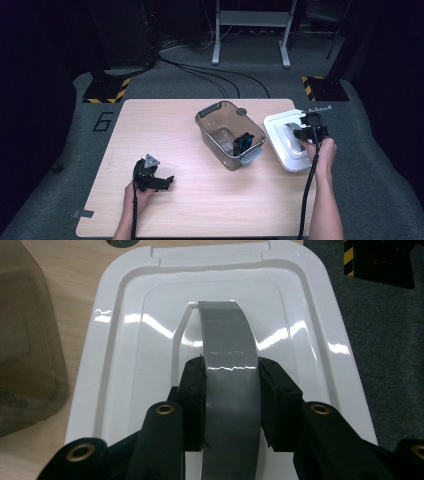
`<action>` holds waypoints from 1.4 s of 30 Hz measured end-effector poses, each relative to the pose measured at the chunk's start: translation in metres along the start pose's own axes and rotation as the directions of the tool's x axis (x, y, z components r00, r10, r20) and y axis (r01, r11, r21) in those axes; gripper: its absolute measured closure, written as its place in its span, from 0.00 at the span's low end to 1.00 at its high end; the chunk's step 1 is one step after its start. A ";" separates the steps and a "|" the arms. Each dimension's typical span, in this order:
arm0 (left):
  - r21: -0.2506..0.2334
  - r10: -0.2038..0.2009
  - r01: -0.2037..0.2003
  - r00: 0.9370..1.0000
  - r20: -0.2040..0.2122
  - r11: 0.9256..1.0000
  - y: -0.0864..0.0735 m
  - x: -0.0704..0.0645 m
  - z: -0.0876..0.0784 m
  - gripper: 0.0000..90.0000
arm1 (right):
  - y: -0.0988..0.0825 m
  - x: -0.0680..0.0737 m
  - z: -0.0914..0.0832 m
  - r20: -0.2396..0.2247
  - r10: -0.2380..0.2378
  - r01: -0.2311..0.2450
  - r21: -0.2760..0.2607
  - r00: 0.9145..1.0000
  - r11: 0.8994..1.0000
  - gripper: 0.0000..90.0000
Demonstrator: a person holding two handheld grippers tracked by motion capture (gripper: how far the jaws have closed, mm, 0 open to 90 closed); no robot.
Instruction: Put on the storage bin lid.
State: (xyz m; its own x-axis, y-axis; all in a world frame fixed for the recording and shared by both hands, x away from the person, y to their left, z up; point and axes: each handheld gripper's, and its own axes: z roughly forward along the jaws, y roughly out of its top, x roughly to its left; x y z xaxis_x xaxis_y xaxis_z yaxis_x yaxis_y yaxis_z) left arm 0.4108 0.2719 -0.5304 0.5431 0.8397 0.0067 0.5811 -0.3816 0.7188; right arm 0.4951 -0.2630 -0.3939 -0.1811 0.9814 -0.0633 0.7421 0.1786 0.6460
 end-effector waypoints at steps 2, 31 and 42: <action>0.000 0.001 -0.001 1.000 0.001 1.000 0.000 0.000 0.000 0.02 | 0.002 0.000 -0.003 0.004 0.001 -0.001 -0.001 1.000 1.000 0.75; 0.000 0.001 -0.001 1.000 0.001 1.000 0.000 0.000 0.000 0.01 | 0.055 0.014 -0.056 0.020 -0.055 0.056 -0.065 0.998 0.996 0.75; 0.001 0.001 -0.001 1.000 0.000 1.000 0.000 0.000 0.000 0.02 | 0.076 0.048 -0.068 -0.049 -0.126 0.121 -0.082 0.991 0.989 0.75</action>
State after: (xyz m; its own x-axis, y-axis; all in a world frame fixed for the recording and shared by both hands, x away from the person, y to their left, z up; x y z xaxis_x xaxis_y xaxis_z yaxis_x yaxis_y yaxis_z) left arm 0.4108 0.2720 -0.5303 0.5437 0.8392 0.0076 0.5809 -0.3828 0.7183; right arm 0.4990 -0.2067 -0.2966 -0.3045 0.9466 -0.1063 0.6593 0.2899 0.6937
